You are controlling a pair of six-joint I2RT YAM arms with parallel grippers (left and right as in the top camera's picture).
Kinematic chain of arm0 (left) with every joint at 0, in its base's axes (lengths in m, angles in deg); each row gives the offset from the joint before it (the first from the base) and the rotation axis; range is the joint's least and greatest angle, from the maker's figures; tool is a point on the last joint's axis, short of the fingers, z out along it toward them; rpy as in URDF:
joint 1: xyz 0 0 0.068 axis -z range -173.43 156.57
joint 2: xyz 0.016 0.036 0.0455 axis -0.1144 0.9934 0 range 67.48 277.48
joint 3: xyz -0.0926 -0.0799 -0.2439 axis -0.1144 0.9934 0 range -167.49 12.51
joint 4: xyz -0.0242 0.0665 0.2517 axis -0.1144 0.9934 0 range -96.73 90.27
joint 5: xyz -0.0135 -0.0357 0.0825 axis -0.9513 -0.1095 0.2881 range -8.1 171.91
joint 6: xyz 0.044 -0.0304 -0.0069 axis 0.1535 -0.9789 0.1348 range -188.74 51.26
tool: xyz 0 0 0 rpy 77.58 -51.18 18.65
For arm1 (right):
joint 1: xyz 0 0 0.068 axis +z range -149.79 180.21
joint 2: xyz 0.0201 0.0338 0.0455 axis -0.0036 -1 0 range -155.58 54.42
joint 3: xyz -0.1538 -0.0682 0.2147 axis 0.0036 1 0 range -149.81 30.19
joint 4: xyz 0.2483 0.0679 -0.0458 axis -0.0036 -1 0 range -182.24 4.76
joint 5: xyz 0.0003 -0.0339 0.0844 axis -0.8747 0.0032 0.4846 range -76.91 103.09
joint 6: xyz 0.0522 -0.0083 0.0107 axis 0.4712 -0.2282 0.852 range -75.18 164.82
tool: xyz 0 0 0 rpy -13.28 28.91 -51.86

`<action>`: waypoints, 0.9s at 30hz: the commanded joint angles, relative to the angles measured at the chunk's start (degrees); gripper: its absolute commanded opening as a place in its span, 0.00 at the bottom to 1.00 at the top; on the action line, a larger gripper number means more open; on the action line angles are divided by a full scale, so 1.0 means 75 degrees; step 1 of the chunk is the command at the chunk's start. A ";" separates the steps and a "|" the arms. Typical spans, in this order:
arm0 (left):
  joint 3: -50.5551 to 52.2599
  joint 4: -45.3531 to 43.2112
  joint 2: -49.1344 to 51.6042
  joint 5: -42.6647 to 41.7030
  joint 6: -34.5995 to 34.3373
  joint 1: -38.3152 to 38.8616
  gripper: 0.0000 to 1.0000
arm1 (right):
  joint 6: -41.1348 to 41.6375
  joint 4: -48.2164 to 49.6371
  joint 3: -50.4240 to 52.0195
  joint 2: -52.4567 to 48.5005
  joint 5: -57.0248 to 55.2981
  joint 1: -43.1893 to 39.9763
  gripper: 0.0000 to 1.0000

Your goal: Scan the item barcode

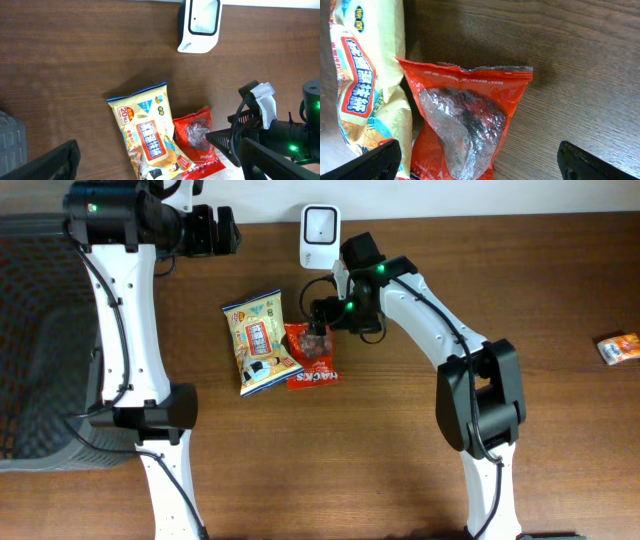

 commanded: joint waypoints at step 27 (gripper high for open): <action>-0.0026 0.0003 -0.0082 -0.0058 0.0096 -0.0117 0.99 | 0.2186 -0.3821 -0.0032 0.0224 -0.8521 0.0283 0.96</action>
